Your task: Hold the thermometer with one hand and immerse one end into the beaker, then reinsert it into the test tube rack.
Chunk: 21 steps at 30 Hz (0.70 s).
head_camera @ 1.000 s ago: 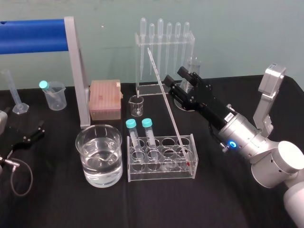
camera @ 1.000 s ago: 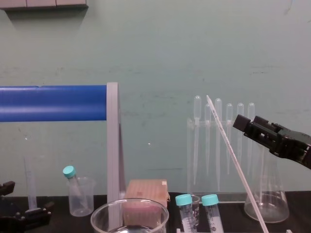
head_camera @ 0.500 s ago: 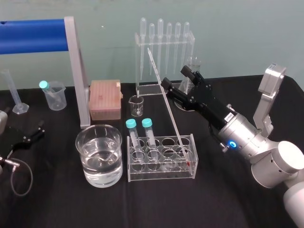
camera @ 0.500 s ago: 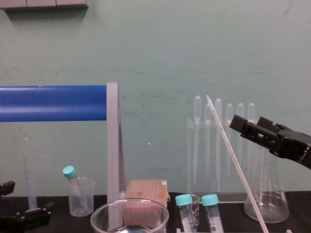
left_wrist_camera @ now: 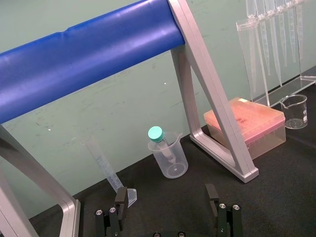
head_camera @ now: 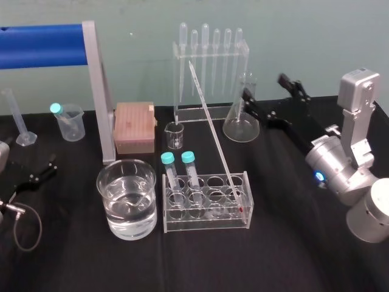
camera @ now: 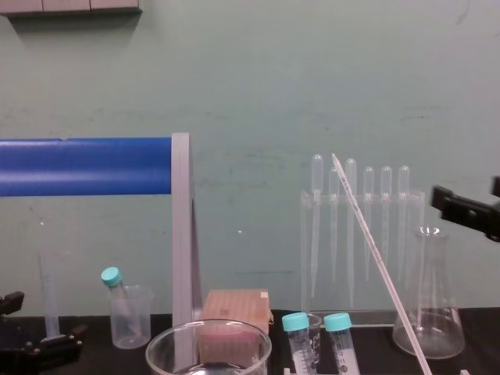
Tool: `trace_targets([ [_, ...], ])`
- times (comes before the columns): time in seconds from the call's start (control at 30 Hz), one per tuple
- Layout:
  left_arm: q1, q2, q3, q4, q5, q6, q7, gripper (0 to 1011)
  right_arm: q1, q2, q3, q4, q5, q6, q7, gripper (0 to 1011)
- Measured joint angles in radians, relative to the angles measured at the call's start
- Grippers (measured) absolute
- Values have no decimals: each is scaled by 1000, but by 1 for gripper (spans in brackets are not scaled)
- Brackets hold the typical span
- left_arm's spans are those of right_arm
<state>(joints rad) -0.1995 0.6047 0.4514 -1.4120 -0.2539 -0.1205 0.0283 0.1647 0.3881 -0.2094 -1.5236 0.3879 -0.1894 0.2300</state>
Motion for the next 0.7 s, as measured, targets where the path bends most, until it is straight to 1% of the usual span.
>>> trace_targets([
  [0.03, 0, 0, 0, 0, 0, 0, 0, 1008, -14, 7, 8, -23, -35, 35, -45, 1003],
  [0.1, 0, 0, 0, 0, 0, 0, 0, 1008, -33, 14, 22, -42, -72, 78, -93, 1003],
  [0.13, 0, 0, 0, 0, 0, 0, 0, 1008, -45, 16, 31, -47, -84, 96, -111, 1003],
  [0.17, 0, 0, 0, 0, 0, 0, 0, 1008, -45, 16, 31, -47, -84, 96, -111, 1003],
  [0.23, 0, 0, 0, 0, 0, 0, 0, 1008, -60, 19, 43, -48, -94, 115, -124, 1003],
  [0.37, 0, 0, 0, 0, 0, 0, 0, 1008, -82, 18, 63, -31, -96, 125, -126, 1003],
  [0.47, 0, 0, 0, 0, 0, 0, 0, 1008, -92, 10, 75, -5, -81, 121, -111, 1003],
  [0.6, 0, 0, 0, 0, 0, 0, 0, 1008, -94, -12, 83, 47, -52, 109, -71, 1003],
  [0.7, 0, 0, 0, 0, 0, 0, 0, 1008, -91, -24, 85, 70, -42, 104, -55, 1003],
])
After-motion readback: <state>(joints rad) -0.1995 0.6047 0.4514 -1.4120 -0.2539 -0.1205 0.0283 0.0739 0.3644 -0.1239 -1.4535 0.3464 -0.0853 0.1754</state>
